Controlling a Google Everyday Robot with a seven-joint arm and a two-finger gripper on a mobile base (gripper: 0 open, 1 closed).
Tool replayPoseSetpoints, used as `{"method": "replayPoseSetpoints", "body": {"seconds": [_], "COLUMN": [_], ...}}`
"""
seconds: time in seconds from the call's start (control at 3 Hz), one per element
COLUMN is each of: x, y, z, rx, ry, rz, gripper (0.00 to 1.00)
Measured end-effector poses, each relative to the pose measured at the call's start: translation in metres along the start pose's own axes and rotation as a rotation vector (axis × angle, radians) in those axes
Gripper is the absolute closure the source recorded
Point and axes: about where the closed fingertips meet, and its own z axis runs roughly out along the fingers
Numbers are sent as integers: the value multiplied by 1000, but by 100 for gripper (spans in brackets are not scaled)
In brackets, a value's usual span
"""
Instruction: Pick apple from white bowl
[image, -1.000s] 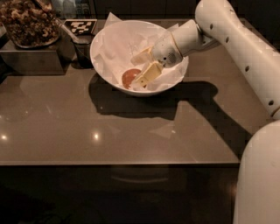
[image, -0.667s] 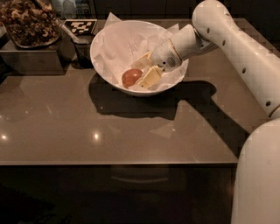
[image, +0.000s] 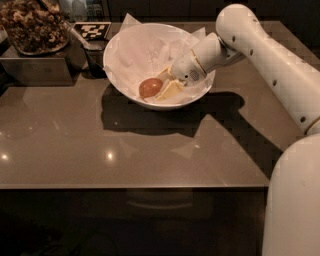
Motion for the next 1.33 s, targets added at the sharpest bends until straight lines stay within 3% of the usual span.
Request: {"method": "replayPoseSetpoints", "body": {"seconds": [0.67,1.0,1.33], "x": [-14,-39,-69], "y": [9,28,56], "z": [-15,-48,-84], "rx": [19,9,1], "ry": [-39,-120,-148], "rz": [-17,-36,-76], "gripper": [94,100,100]}}
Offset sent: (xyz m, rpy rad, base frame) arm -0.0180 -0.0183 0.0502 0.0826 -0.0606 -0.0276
